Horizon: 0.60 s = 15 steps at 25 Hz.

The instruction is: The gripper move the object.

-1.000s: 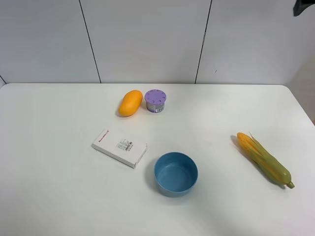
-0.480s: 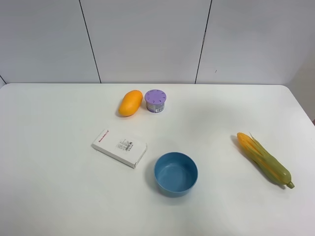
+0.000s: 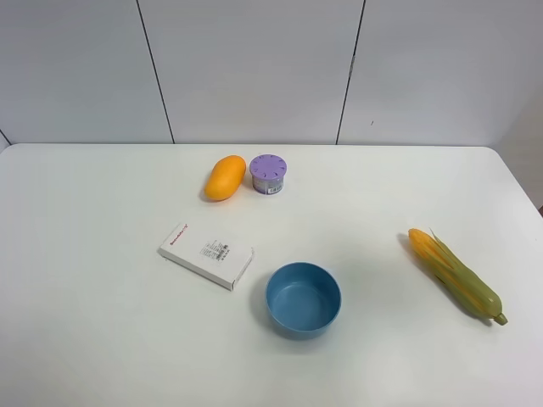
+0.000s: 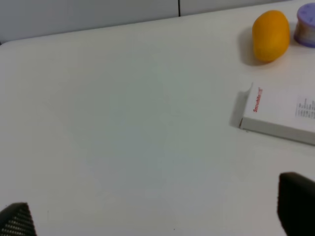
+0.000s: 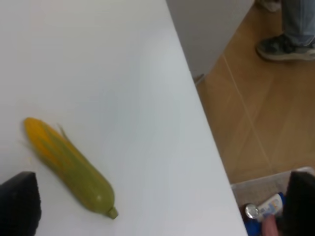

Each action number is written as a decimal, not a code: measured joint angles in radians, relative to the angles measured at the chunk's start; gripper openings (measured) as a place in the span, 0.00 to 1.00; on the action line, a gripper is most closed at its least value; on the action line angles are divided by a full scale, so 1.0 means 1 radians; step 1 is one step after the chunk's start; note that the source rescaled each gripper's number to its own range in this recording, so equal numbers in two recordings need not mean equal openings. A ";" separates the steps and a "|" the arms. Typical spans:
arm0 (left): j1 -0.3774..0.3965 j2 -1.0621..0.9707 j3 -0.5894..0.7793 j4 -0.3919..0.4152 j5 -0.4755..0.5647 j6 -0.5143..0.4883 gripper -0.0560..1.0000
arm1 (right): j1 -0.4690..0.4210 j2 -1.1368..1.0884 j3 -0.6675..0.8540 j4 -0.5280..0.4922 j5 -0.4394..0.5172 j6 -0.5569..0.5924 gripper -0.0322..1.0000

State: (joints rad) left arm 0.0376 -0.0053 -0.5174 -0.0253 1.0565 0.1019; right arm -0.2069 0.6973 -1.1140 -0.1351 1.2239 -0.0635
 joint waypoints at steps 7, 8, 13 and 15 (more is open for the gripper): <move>0.000 0.000 0.000 0.000 0.000 0.000 1.00 | 0.073 -0.310 0.251 0.024 -0.021 0.000 1.00; 0.000 0.000 0.000 0.000 0.000 0.000 1.00 | 0.080 -0.345 0.285 0.026 -0.025 0.001 1.00; 0.000 0.000 0.000 0.000 0.000 0.000 1.00 | 0.149 -0.498 0.436 0.071 -0.033 0.011 1.00; 0.000 0.000 0.000 0.000 0.000 0.000 1.00 | 0.182 -0.547 0.479 0.076 -0.052 0.016 1.00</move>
State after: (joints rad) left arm 0.0376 -0.0053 -0.5174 -0.0253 1.0565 0.1019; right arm -0.0253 0.1501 -0.6351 -0.0591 1.1718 -0.0474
